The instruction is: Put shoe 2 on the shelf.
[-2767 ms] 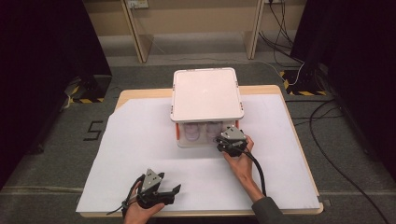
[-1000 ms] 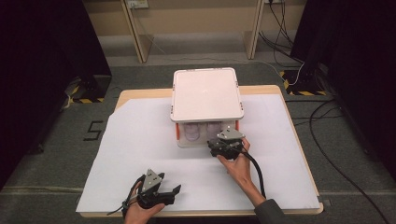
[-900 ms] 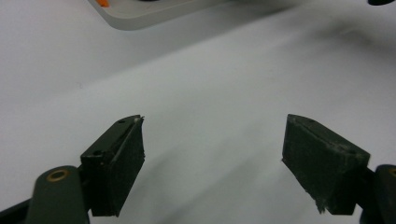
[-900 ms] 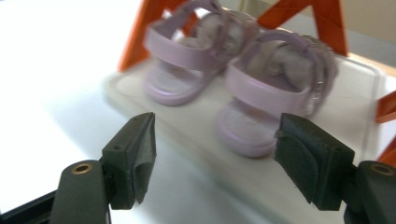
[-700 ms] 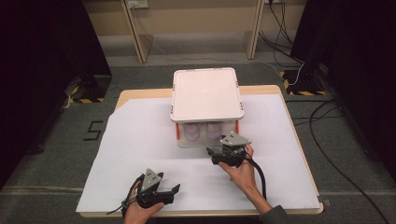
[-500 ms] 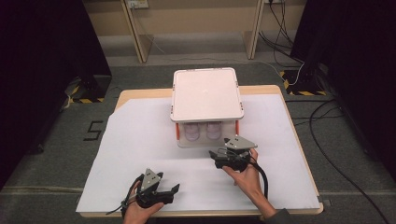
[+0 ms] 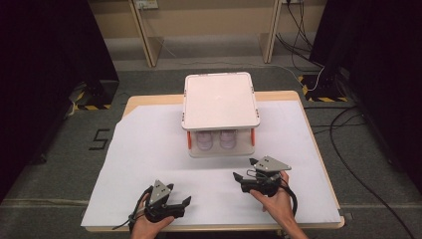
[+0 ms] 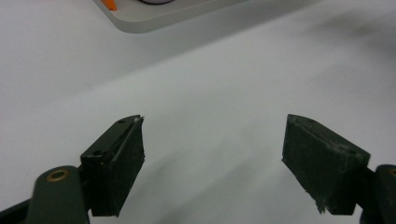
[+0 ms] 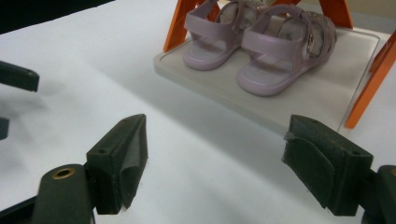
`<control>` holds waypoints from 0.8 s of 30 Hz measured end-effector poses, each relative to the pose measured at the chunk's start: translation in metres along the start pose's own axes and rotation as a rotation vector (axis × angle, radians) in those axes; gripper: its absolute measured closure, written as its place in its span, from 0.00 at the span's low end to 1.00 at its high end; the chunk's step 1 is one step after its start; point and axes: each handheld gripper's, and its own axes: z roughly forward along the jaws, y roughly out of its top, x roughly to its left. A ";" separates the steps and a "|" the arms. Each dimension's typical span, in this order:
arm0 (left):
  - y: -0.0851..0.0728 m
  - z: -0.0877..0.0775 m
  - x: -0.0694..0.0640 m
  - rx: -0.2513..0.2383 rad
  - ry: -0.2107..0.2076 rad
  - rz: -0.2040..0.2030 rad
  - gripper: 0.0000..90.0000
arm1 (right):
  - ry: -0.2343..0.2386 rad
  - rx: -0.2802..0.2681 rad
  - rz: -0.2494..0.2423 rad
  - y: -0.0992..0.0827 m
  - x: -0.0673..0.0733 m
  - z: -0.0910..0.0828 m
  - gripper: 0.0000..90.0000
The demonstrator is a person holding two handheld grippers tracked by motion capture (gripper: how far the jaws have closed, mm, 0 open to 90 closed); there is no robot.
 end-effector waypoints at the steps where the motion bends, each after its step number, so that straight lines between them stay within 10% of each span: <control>1: 0.000 0.000 0.000 0.002 0.000 0.002 0.23 | 0.003 -0.001 0.002 -0.002 0.000 -0.002 0.24; 24: -0.002 -0.004 -0.007 -0.009 -0.027 0.000 0.17 | 0.037 0.018 0.040 -0.041 -0.005 -0.048 0.17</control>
